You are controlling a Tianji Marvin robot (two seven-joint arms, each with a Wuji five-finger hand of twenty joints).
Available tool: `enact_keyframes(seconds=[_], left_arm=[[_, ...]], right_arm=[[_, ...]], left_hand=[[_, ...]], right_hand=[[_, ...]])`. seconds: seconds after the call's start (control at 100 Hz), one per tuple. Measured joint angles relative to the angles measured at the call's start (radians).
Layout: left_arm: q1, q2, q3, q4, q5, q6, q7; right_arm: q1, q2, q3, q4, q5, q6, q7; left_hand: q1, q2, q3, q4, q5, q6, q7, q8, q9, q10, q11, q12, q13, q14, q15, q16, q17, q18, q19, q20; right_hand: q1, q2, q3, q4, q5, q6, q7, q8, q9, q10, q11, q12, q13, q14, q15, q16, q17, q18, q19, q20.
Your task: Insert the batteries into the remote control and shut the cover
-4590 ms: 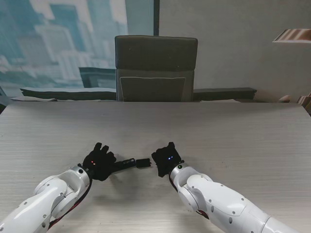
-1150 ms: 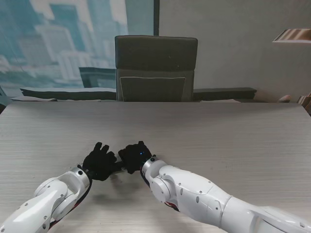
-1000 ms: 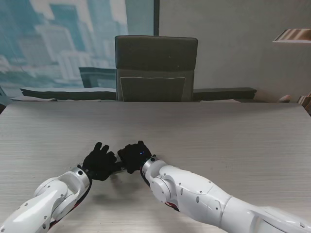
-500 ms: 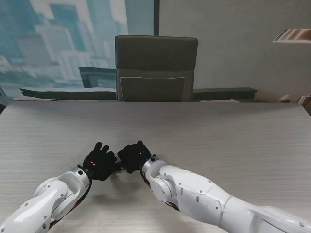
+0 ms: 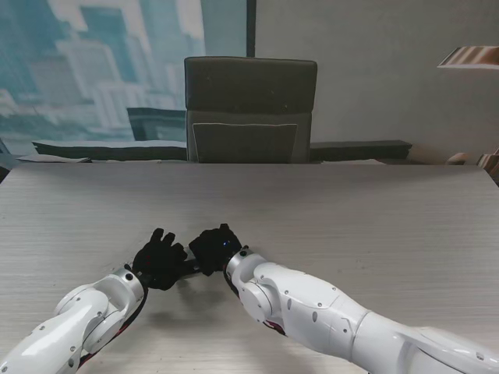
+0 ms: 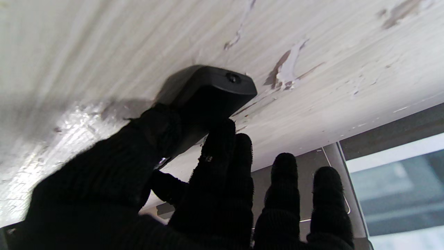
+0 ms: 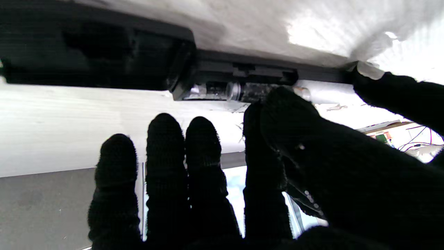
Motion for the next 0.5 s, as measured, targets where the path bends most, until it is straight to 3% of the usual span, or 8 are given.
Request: enact_keyframes(seconds=[0.5], left_arm=[[0.0,0.0,0.0,0.0,-0.001,0.0,0.001]], right_arm=[[0.005,0.01,-0.002,-0.018,-0.011,0.004,0.024]], left_hand=[[0.0,0.0,0.0,0.0,-0.001,0.0,0.0,0.0,0.0,0.0,0.0,0.0,0.0,0.0,0.0,0.0,0.0,0.0,0.0,0.0]], right_hand=[[-0.009,-0.024,0.0,0.002,0.039,0.02,-0.001,-0.001,0.021,-0.001,-0.001,0.0,0.007,0.001,0.0,0.0,0.004,0.0,0.0,0.0]])
